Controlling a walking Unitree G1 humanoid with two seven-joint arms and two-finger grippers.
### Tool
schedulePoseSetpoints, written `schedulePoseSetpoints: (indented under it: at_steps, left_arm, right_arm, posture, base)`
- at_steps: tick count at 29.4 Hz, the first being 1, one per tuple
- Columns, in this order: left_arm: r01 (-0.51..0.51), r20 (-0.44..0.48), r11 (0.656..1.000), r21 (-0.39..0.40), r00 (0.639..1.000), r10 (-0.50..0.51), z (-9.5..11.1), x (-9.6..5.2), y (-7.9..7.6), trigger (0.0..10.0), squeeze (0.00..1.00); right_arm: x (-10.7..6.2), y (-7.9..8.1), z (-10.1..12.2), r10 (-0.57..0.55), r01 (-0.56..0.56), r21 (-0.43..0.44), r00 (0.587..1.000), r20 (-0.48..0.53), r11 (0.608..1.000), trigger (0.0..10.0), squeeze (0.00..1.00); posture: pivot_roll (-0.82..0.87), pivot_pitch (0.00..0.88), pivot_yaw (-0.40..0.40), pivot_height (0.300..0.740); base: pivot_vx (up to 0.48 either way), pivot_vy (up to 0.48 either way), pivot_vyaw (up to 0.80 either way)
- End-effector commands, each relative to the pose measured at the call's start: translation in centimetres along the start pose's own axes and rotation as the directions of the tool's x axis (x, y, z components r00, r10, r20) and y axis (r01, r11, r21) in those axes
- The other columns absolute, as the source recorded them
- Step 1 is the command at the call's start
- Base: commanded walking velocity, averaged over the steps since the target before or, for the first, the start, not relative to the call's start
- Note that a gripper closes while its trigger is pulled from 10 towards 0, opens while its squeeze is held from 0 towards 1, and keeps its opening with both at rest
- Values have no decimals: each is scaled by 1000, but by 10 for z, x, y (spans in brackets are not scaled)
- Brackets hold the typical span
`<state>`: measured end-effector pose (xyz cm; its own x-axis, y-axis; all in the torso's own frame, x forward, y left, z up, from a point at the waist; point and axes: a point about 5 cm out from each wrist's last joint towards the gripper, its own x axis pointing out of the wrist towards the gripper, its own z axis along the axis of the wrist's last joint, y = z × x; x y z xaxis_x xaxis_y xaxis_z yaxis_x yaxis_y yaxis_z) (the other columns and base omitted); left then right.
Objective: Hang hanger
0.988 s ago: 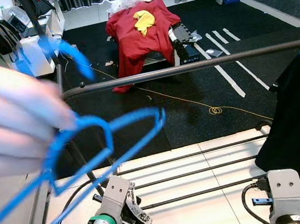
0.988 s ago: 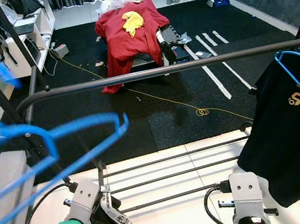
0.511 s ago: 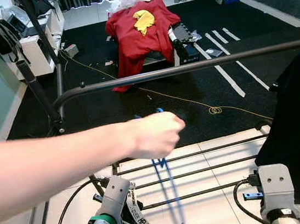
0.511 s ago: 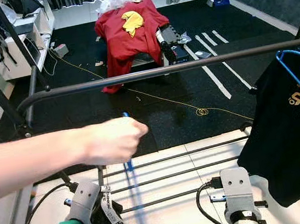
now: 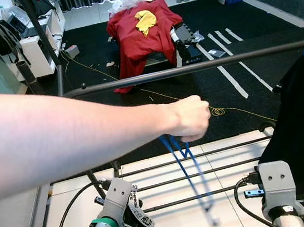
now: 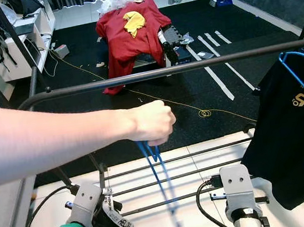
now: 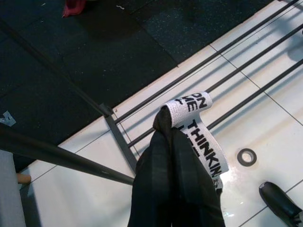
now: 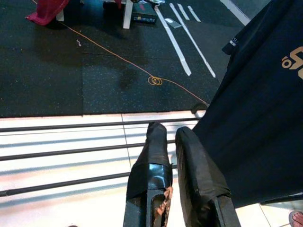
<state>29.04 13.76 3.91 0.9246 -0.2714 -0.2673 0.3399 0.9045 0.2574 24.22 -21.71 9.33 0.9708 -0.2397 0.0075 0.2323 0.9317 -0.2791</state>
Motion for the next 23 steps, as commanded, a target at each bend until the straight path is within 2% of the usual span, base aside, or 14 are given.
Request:
schedulePoseSetpoints:
  at_steps: [1,23]
  left_arm:
    - [10,-28,1000,14,1000,-10,-8,-3,0,10000,0]
    - [10,-28,1000,14,1000,-9,-8,-3,0,10000,0]
  right_arm:
    - [-3,1,-2,0,0,1,1000,-2,1000,10000,0]
    - [-2,0,4,-5,5,-4,1000,28,1000,10000,0]
  posture:
    - [-317,120,131,740]
    - [-313,127,129,740]
  base:
    - [0,0,0]
    - [0,0,0]
